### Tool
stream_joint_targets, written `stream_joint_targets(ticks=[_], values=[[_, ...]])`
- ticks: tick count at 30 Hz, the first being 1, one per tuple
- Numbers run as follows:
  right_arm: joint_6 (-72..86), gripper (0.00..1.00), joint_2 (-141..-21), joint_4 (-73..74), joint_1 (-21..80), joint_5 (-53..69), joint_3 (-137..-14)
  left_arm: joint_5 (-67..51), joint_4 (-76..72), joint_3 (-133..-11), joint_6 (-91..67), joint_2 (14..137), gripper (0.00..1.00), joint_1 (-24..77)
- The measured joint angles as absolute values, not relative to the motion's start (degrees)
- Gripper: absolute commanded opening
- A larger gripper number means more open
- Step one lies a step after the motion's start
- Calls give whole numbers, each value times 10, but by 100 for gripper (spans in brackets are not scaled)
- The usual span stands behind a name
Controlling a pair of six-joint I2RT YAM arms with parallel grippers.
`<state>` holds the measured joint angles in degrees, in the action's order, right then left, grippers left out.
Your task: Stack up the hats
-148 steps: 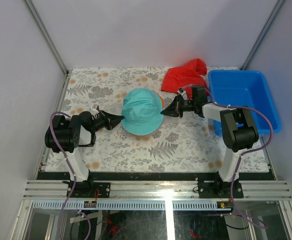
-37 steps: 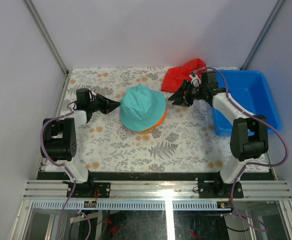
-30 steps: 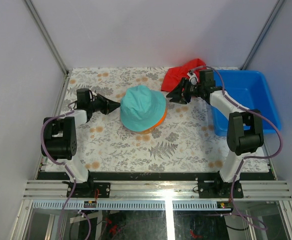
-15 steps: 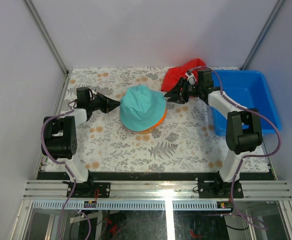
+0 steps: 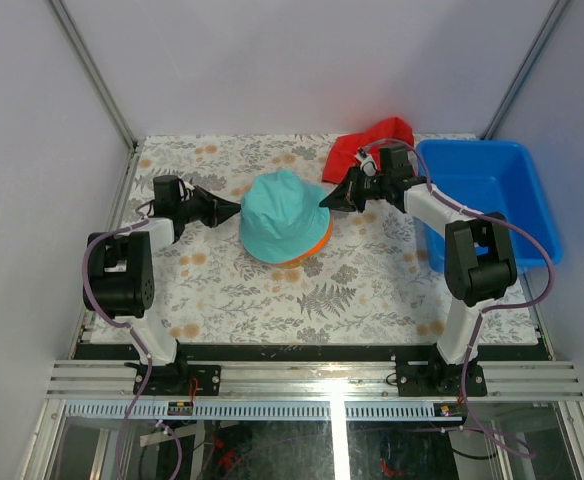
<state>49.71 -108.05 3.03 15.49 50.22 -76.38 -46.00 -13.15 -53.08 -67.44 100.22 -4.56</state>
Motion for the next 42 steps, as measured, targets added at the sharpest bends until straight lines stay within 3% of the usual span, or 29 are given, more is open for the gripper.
stream_joint_targets(ticks=[12,17,19,26,34,38,40,42], values=[[475,2,-1080,22,155,503,-718,-465,-169,-489,-677,1011,0,-45],[467,28,-1080,23,155,502,-721,-465,-177,-487,-679,1011,1,-45],[460,38,-1080,31,155,498,-722,-465,-176,-488,-679,1009,10,-45],[425,48,-1078,93,152,459,-739,-445,-128,-512,-659,991,31,-69],[377,64,-1047,153,136,416,-747,-423,-65,-557,-613,950,34,-118],[335,79,-1029,197,128,370,-755,-384,3,-571,-546,904,43,-124],[311,100,-1019,226,127,344,-764,-351,38,-572,-507,863,52,-126],[295,99,-1004,250,126,318,-770,-310,69,-570,-472,805,61,-130]])
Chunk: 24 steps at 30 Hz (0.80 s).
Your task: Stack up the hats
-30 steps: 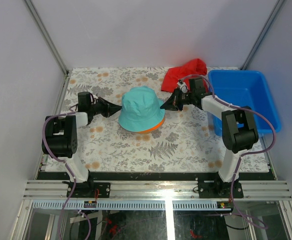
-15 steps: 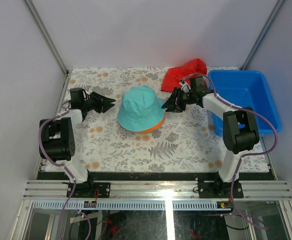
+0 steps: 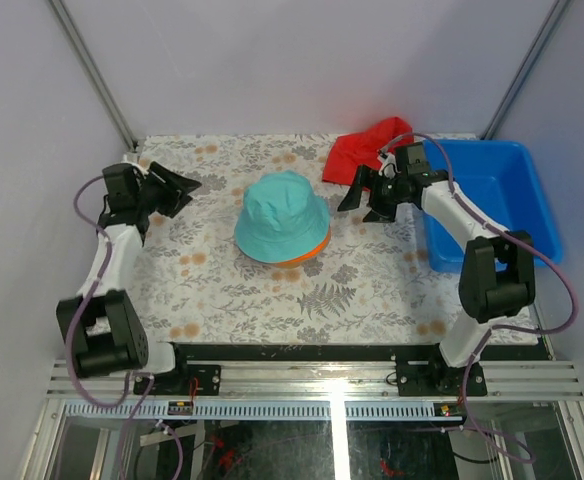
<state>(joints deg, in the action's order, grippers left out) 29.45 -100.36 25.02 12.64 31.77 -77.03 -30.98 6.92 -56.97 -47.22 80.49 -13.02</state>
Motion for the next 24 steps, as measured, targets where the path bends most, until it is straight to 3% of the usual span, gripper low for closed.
stream_joint_targets(ticks=[1,2,5,7,8,9,16,24], values=[[283,99,-992,260,128,302,-771,-289,76,-567,-459,776,89,-136],[273,100,-976,274,129,285,-771,-272,80,-561,-448,746,99,-145],[252,100,-926,307,139,228,-771,-219,97,-549,-420,688,100,-185],[240,100,-886,329,150,187,-769,-161,113,-535,-406,665,73,-209],[236,99,-870,336,153,171,-767,-138,124,-524,-400,655,96,-216],[230,100,-851,345,156,150,-762,-121,134,-511,-395,645,100,-218],[209,99,-797,376,157,92,-722,-19,222,-446,-322,600,100,-218],[209,100,-797,378,157,132,-710,-38,181,-351,-240,625,100,-219]])
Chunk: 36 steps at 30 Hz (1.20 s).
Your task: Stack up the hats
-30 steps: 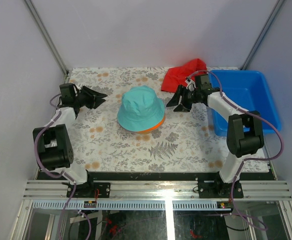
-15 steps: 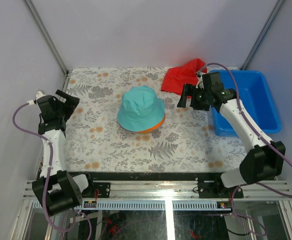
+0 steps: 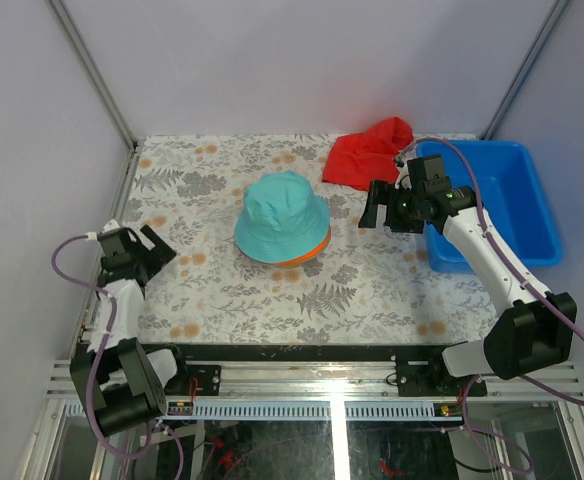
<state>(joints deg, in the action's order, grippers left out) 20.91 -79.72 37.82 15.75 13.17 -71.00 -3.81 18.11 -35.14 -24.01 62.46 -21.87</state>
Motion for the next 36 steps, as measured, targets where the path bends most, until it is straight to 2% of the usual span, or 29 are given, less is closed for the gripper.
stream_joint_targets(ticks=[5,16,26,36], values=[[209,100,-797,378,157,147,-710,-59,91,-237,-186,555,100,-219],[210,100,-798,374,157,158,-711,-79,-86,-86,-135,448,100,-219],[219,100,-796,362,157,159,-711,-80,-108,-57,-131,394,100,-219],[224,100,-770,346,157,156,-679,-149,-92,-4,-105,107,100,-217]])
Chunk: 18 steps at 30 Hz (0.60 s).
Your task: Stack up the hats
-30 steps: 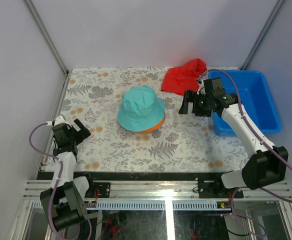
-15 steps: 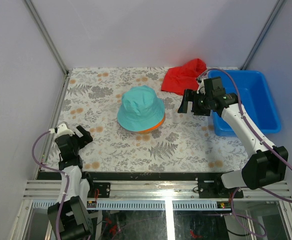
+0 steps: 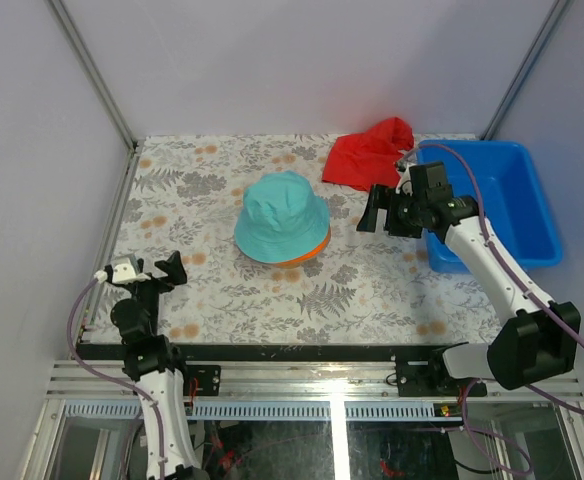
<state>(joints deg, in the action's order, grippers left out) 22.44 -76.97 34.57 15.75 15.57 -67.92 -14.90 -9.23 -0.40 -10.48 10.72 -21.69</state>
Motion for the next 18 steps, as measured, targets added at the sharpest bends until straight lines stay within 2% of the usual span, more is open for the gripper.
stream_joint_targets(ticks=[4,11,18], values=[[216,99,-764,324,157,156,-640,-155,-93,-4,-99,29,100,-202],[151,99,-689,266,157,109,-534,-153,-94,-4,-95,102,100,-196],[89,99,-581,145,157,17,-383,-157,-94,-4,-91,91,100,-195]])
